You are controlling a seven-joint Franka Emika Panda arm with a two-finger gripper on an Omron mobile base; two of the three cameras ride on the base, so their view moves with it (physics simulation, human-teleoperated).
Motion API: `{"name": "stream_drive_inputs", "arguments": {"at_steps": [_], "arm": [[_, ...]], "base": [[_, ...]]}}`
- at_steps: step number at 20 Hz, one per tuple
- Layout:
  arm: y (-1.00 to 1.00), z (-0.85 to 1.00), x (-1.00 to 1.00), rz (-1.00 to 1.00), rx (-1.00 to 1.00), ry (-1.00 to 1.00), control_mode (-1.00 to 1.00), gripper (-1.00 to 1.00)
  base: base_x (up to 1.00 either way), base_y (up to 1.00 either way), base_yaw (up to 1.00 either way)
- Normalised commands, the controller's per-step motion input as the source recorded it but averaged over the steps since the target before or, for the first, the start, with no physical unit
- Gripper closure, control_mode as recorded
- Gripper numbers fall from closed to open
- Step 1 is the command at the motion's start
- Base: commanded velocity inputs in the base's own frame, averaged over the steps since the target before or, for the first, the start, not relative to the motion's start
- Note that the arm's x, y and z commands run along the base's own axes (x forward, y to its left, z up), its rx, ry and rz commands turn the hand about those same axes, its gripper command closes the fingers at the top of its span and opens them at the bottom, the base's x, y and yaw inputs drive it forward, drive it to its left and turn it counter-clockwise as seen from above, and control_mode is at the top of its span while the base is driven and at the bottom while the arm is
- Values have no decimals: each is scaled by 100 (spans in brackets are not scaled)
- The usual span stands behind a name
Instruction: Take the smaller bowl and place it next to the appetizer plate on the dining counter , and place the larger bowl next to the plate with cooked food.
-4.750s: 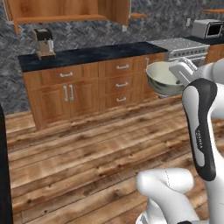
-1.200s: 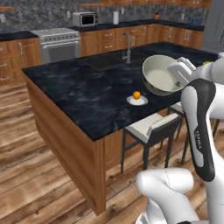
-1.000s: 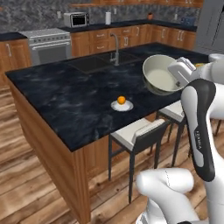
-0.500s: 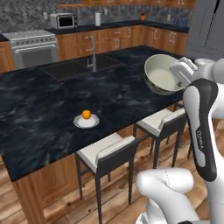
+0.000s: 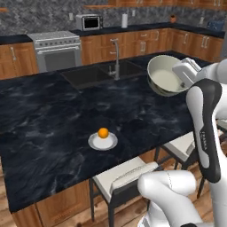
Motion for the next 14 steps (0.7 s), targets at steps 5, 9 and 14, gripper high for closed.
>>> {"name": "stream_drive_inputs", "arguments": {"at_steps": [5, 9, 14], "arm": [[0, 0, 0, 0, 0, 0, 100, 100], [0, 0, 0, 0, 0, 0, 100, 100], [0, 0, 0, 0, 0, 0, 100, 100]], "base": [[93, 0, 38], [92, 0, 44], [89, 0, 45]]}}
